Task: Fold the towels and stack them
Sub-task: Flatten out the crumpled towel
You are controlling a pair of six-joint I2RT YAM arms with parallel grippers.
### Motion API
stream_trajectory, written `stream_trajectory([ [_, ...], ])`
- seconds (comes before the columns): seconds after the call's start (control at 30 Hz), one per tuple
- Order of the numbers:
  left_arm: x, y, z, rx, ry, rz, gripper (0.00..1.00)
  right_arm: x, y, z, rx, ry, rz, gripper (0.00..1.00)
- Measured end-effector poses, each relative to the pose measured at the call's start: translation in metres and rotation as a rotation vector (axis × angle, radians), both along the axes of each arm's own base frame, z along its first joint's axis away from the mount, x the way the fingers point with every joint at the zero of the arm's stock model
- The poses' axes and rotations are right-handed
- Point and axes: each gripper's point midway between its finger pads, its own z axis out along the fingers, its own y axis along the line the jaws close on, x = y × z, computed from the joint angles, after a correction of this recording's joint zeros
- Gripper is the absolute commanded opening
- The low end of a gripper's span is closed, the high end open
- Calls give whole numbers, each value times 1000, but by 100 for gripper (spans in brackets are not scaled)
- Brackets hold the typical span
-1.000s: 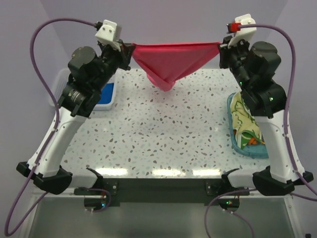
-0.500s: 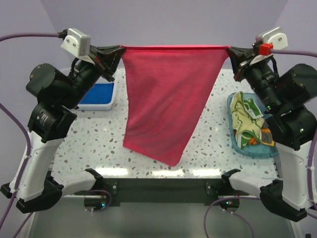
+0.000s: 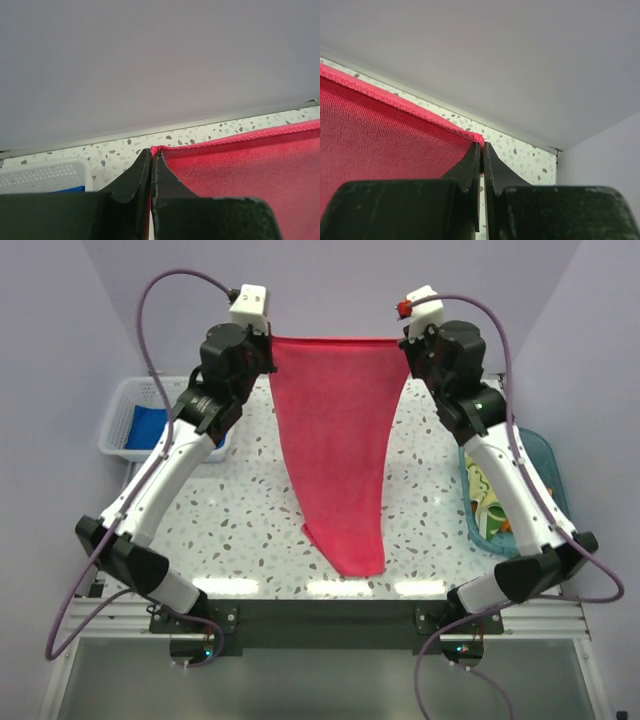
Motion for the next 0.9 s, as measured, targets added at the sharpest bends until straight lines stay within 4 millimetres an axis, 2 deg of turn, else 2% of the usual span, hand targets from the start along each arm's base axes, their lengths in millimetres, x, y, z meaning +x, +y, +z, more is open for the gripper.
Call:
stream_trajectory([
  [0.1,36,-1,-34,25,45,38,0,35,2,-35,-46,56,-46,0],
  [0.23,65,-14,-64,54,74,23,0,62,-10,-62,-76,87,-116,0],
  [0.33,71,-21,-72,62,77,-2,0,68,-17,-67,-81,96,-138,0],
  [0.43,66,-22,-59,47,43,-19,0,63,-19,-57,-69,74,-131,0],
  [0.53,42,-20,-36,20,-13,-69,0,48,-19,-39,-51,41,-102,0],
  [0.67,-18,-16,18,-10,-141,-179,0,4,-19,0,-12,-32,-14,0],
  [0.8,-95,-12,71,-42,-285,-317,0,-64,-19,51,39,-153,111,0],
  [0.9,-147,-4,102,-64,-383,-407,0,-120,-15,85,72,-245,231,0],
])
